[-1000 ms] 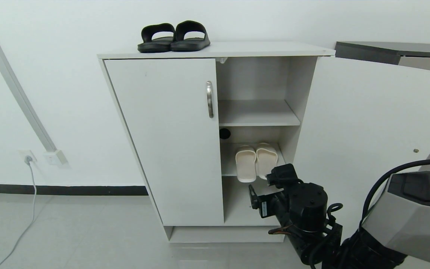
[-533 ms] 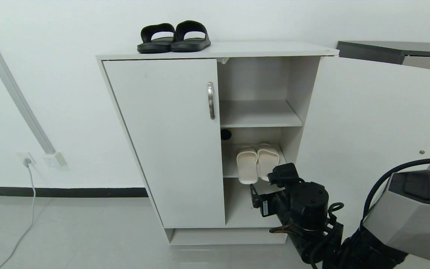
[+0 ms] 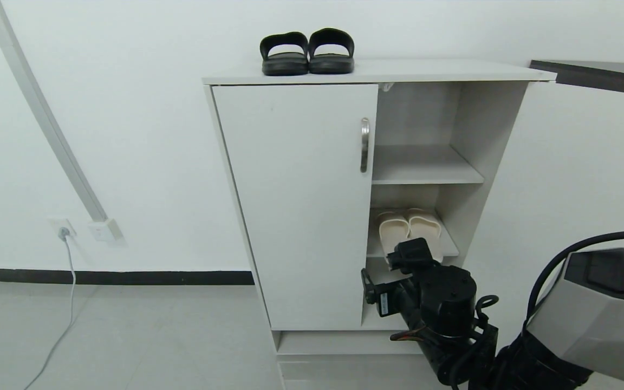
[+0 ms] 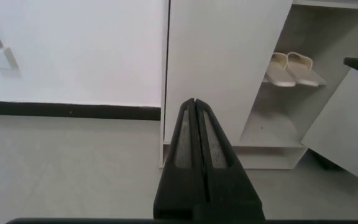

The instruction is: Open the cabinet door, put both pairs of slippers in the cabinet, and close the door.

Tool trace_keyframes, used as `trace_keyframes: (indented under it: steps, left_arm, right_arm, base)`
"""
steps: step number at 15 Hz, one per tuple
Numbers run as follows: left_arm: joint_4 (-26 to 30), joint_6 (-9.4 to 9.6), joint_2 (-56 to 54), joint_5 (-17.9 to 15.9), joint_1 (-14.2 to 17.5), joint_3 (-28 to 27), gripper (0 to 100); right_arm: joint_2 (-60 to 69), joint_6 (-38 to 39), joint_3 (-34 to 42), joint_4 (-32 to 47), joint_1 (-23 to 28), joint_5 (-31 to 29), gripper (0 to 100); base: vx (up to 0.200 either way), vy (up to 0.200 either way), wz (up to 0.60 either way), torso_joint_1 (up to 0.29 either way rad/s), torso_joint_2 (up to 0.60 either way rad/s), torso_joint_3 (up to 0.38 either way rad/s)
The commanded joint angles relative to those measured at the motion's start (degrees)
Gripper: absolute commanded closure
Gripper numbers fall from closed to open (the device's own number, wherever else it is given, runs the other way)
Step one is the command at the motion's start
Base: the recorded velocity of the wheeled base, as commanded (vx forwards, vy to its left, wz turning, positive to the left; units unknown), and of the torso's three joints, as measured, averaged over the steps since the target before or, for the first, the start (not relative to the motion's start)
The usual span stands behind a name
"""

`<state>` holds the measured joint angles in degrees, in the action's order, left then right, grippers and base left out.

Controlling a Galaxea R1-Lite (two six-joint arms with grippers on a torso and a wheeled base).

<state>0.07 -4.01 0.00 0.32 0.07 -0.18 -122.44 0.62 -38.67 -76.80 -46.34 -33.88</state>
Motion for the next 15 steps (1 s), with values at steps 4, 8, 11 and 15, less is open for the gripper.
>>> trace_keyframes:
  steps: [4,8,11,15]
  left_arm:
    - [-0.07,-0.03,0.09,0.12,0.01,0.01,100]
    - [0.01,-0.03,0.09,-0.05,0.01,0.01,100]
    - [0.01,-0.03,0.0,0.12,0.01,0.01,100]
    - [0.01,-0.03,0.0,0.12,0.01,0.01,100]
  right_arm:
    - [-0.17,-0.01,0.26,-0.46,0.02,-0.05,0]
    - [-0.69,-0.01,0.44,-1.25,-0.07,-0.05,0]
    - [-0.6,-0.01,0.44,-1.42,0.37,-0.05,0]
    - [-0.78,-4.4,2.55,-5.9,1.51,0.57,0]
  base:
    - [0.0,0.2,0.0,0.0,0.0,0.0]
    - [0.0,0.2,0.0,0.001,0.0,0.002]
    - [0.0,0.067,0.0,0.001,0.0,0.001]
    - [0.0,0.0,0.0,0.0,0.0,0.0]
